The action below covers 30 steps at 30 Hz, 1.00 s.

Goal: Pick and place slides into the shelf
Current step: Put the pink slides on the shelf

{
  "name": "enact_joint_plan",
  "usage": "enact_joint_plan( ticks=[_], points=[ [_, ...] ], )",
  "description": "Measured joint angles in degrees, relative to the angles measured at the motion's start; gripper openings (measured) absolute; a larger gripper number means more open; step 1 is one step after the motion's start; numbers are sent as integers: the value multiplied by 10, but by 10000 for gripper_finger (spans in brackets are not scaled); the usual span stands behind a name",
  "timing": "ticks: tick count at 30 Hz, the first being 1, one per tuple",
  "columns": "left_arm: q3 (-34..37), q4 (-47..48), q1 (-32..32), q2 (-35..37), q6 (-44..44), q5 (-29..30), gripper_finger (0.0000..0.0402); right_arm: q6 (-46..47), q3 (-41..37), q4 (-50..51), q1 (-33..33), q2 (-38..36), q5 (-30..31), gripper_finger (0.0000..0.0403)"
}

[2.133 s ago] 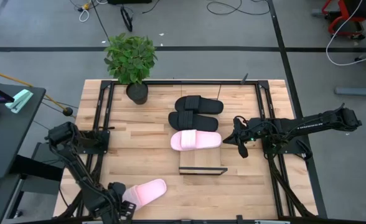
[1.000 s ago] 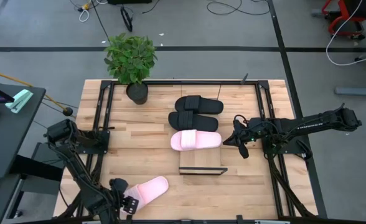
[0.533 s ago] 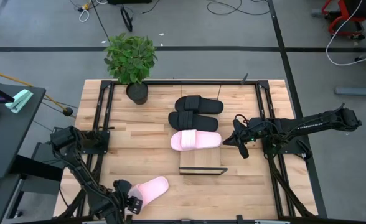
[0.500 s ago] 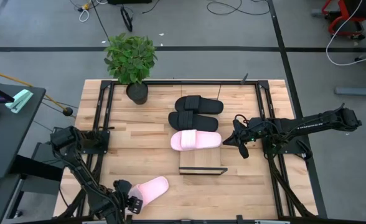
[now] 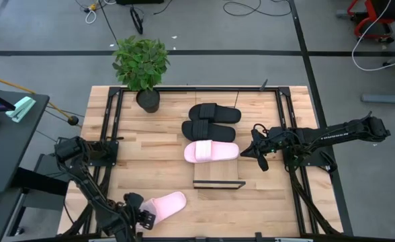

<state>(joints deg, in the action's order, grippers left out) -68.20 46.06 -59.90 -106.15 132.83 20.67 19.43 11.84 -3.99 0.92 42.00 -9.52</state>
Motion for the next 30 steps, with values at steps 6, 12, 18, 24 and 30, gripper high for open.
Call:
enact_joint_plan(
  ticks=[6, 12, 18, 24, 30],
  points=[
    [0, 66, 10, 0, 0, 1, 186, 0, 0, 0, 0, 0, 0, 13],
    [0, 108, 12, 0, 1, 2, 170, 2, 0, 0, 0, 0, 0, 13],
    [1, 111, 16, 0, 0, 8, 165, 1, 0, 0, 0, 0, 0, 13],
    [1, 112, 5, 8, 1, 6, 168, 1, 0, 0, 0, 0, 0, 13],
    [-14, 142, -5, 44, 1, 4, 165, 1, 0, 0, 0, 0, 0, 13]
  ],
)
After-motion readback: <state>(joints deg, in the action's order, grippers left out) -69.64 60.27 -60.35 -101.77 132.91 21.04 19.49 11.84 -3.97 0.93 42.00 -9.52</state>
